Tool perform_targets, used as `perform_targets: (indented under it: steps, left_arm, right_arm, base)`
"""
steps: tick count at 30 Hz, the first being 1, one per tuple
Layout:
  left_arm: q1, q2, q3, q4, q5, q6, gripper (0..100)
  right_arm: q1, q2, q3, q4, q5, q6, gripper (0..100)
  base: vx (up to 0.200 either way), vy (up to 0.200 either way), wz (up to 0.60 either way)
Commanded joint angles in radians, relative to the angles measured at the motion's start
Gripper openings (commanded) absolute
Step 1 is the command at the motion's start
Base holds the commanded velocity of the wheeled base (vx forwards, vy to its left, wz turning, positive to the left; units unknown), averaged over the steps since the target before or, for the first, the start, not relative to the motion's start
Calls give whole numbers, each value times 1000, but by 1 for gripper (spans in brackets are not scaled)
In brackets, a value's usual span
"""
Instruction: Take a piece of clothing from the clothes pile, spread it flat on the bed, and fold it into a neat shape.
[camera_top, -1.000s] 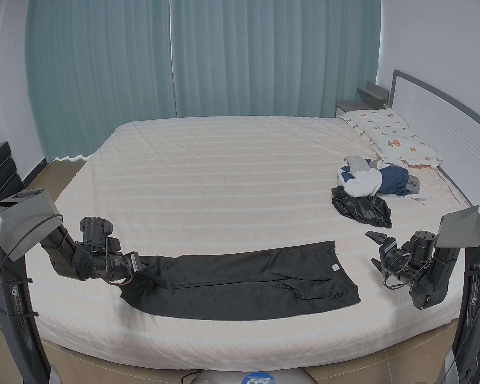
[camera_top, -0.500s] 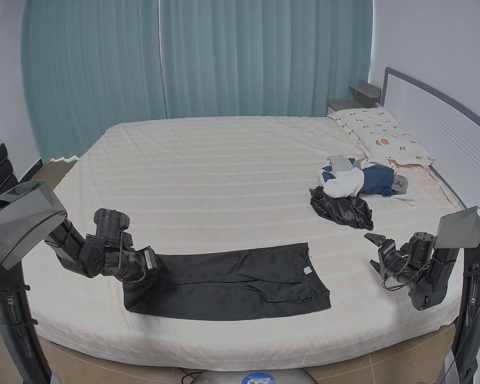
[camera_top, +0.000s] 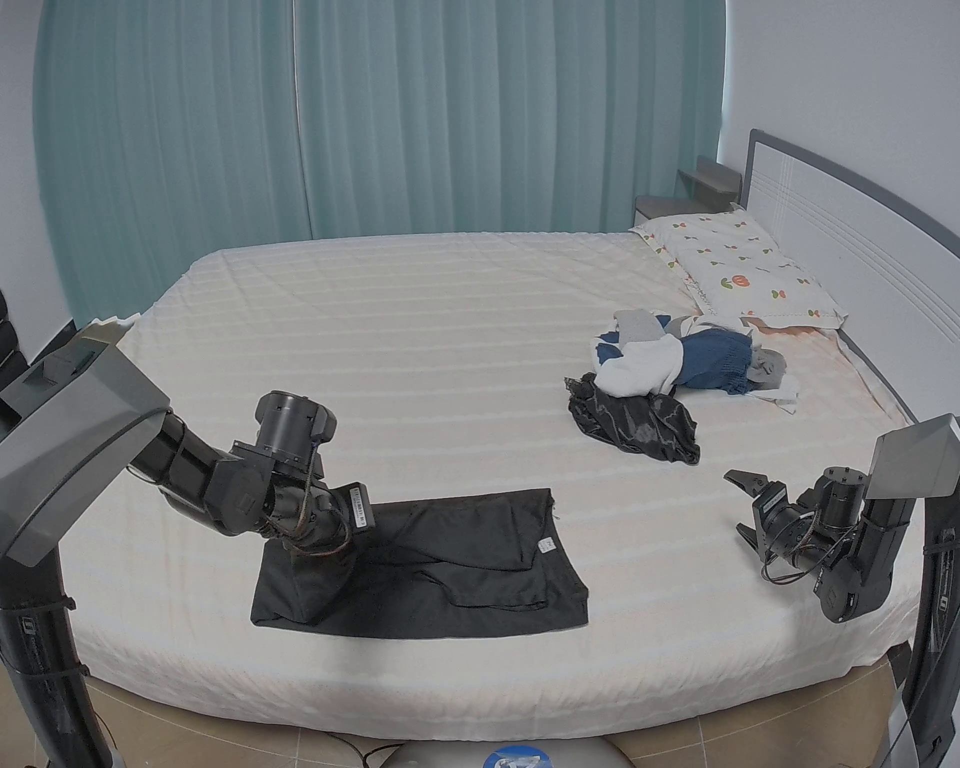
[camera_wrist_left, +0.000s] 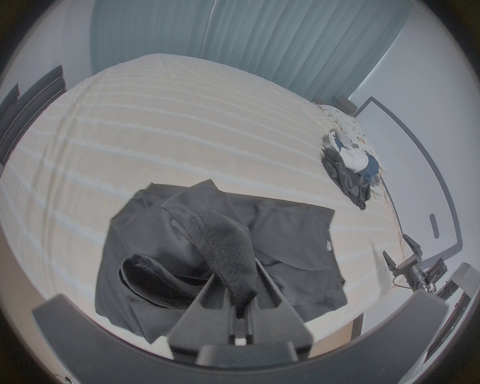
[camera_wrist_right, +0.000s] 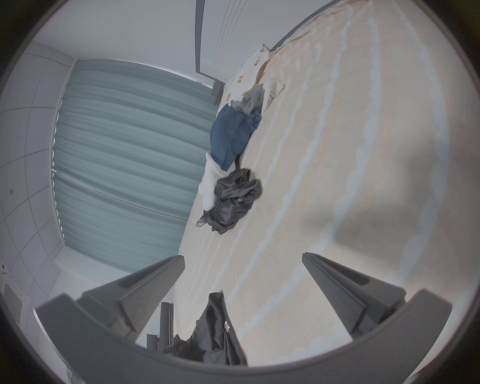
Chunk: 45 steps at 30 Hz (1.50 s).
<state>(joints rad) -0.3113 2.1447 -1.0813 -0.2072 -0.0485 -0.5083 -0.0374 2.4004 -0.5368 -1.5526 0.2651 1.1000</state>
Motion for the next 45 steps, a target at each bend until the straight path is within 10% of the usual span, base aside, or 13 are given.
perform_targets:
  steps: [1,25,26,45]
  left_arm:
    - [-69,17,-106,77,10,-26,0]
    - [-164,215,-356,163,2,-279,0]
    - [-177,219,-358,154,-8,-286,100]
    - [-46,57,-197,138,-125,-366,100]
  right_arm:
    - [4,5,1,-9,0,0,100]
    - [19,23,0,-9,0,-6,100]
    - [19,25,0,-9,0,-6,100]
    - [21,32,1,-9,-1,-9,100]
  base:
    - [0,-200,0]
    - [0,-58,0]
    - [0,0,0]
    - [0,0,0]
